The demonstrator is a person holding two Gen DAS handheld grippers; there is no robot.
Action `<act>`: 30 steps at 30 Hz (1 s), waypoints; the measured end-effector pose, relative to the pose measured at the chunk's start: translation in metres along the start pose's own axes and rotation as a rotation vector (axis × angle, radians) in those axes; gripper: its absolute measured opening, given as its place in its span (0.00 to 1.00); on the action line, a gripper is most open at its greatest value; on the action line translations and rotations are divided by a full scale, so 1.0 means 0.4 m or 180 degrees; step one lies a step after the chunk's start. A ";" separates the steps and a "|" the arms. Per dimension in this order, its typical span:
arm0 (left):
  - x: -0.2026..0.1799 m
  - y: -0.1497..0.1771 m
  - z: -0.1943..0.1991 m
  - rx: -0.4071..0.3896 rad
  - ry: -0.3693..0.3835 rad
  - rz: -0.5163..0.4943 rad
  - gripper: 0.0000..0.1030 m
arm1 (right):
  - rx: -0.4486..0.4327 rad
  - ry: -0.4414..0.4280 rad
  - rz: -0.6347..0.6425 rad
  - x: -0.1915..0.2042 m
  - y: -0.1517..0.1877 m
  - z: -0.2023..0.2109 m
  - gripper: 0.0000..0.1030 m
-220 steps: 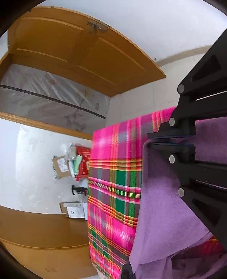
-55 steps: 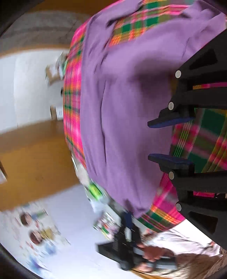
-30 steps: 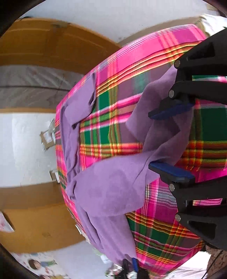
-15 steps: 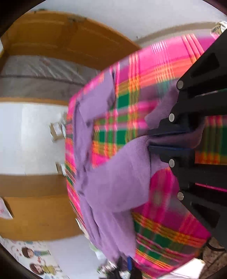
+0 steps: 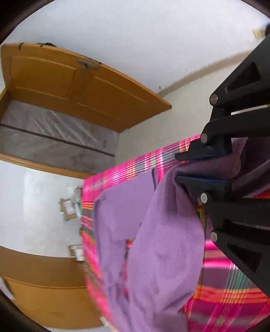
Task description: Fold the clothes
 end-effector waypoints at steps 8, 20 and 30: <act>0.041 -0.021 0.045 -0.0152 -0.0092 0.0088 0.29 | 0.0008 0.0216 -0.0199 -0.030 0.008 0.068 0.32; 0.103 -0.027 0.129 -0.0408 -0.0266 -0.0062 0.29 | 0.0328 -0.1427 -0.1017 0.164 0.085 0.185 0.32; 0.165 -0.026 0.195 -0.0545 -0.0309 0.0045 0.29 | 0.0808 -0.1885 -0.1034 0.372 0.086 0.076 0.45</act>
Point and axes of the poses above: each gripper's, at about its wrist camera, not at the fingertips, and z roughly against the way its jaws point, x to its left, y to its underside, the point moved 6 cm from there along -z, roughly the way its jaws point, and after that the axes turned 9 degrees about -z, right-handed, at the moved point
